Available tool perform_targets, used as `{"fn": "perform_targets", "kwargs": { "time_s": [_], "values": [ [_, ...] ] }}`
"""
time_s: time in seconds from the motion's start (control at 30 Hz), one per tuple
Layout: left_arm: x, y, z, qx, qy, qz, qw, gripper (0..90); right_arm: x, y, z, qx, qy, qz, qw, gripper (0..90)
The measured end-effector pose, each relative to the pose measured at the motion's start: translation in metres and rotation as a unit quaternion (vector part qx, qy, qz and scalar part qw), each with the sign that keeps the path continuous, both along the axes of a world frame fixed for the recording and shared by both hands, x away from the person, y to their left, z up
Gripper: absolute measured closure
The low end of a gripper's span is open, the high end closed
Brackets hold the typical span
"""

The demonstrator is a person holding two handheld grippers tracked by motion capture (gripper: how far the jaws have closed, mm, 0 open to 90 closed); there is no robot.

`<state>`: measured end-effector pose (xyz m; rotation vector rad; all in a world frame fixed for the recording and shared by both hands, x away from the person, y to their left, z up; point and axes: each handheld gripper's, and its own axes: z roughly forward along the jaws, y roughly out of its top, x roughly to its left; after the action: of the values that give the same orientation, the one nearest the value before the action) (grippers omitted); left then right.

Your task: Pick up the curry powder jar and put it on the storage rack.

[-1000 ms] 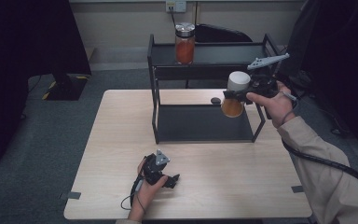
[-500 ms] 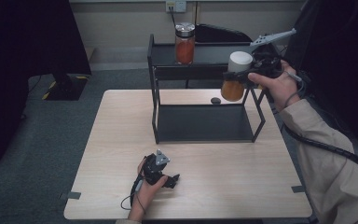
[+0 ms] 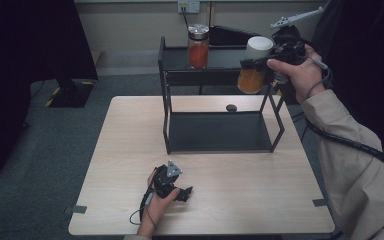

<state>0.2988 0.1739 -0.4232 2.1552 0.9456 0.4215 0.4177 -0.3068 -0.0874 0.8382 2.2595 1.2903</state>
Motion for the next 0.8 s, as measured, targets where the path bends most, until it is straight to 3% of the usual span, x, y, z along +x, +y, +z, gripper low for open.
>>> {"fn": "perform_targets", "kwargs": {
  "time_s": [0.27, 0.8],
  "values": [
    [0.0, 0.0, 0.0, 0.001, 0.0, 0.0, 1.0, 0.0, 0.006, 0.006, 0.018, -0.005, -0.005, -0.007, 1.0, 35.2],
    [0.0, 0.0, 0.0, 0.0, 0.0, 0.0, 1.0, 0.0, 0.022, 0.021, 0.037, -0.003, -0.022, -0.033, 0.9992, 35.2]
  ]
}}
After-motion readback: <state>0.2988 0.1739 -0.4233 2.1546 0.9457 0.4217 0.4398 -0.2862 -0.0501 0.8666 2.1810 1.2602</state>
